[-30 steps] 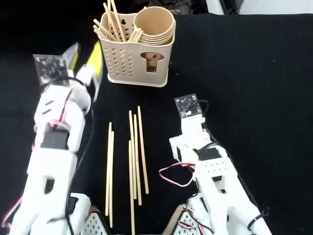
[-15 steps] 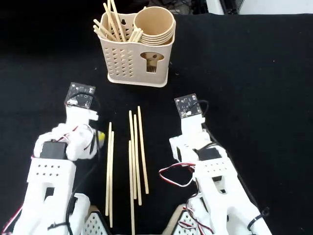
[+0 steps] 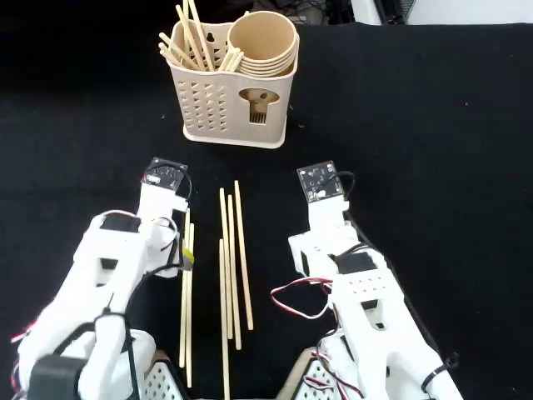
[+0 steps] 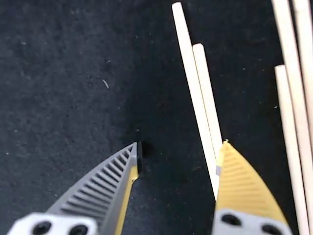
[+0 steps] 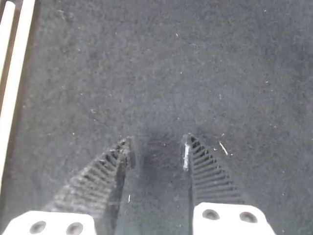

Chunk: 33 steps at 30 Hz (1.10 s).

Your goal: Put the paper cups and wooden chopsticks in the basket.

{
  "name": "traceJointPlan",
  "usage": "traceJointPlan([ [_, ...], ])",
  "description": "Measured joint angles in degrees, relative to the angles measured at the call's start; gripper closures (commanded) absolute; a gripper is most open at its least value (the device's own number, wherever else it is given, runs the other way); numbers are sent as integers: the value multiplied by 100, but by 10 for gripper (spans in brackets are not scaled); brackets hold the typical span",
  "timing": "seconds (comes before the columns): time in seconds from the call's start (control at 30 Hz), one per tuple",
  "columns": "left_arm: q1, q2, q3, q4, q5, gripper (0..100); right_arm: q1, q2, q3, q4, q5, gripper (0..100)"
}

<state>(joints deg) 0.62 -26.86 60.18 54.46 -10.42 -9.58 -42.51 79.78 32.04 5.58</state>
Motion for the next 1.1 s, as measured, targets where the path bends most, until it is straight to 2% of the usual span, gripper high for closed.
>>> traceJointPlan([
  [0.37, 870, 958, -545, -9, 79, 750, 0, 0, 0, 0, 0, 825],
  [0.83, 923, 1732, -1011, 26, 220, 755, 0, 0, 0, 0, 0, 825],
  [1.03, 1002, 1829, -1055, 44, 220, 873, 0, 0, 0, 0, 0, 825],
  [1.1, 1037, 1829, -1055, 44, 220, 884, 0, 0, 0, 0, 0, 825],
])
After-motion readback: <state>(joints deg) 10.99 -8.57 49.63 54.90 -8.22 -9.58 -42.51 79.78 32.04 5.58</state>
